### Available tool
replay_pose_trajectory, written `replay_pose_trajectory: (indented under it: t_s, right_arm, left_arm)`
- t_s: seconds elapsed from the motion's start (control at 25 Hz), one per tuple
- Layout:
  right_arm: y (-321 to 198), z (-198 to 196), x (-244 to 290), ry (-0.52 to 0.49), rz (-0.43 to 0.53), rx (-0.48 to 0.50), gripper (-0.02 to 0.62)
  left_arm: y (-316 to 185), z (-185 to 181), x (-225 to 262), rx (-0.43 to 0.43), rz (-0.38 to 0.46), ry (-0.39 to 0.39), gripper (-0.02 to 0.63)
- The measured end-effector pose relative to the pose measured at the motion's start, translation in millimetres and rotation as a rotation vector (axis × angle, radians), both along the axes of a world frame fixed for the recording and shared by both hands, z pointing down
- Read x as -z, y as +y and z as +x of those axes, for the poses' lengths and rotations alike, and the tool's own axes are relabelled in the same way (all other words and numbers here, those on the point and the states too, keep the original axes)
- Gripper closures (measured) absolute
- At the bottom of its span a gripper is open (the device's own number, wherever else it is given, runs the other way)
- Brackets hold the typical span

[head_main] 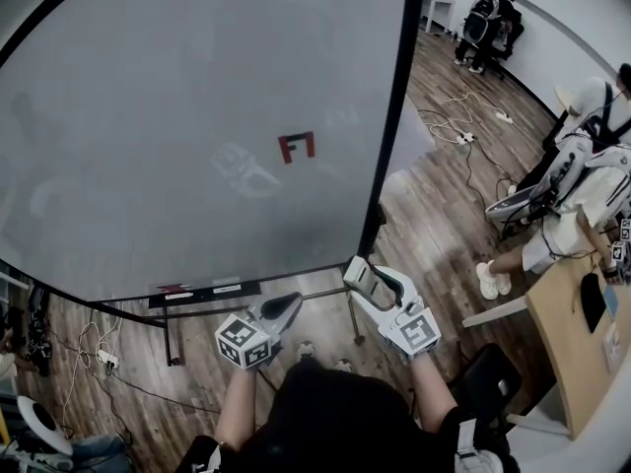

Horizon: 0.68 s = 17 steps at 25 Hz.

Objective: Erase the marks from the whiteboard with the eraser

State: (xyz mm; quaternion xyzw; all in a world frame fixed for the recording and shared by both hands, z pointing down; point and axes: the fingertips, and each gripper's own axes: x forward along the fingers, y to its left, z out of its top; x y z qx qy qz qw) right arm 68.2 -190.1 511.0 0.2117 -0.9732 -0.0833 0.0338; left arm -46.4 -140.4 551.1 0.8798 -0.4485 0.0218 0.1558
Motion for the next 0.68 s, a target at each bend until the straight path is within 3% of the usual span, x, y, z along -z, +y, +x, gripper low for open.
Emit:
replay_pose_trajectory:
  t_s: [0.68]
  right_arm:
    - [0.0, -5.1, -6.1, 0.015, -0.006, 0.013, 0.359]
  left_arm:
    - [3.5, 0.5, -1.1, 0.016, 0.001, 0.007, 0.591]
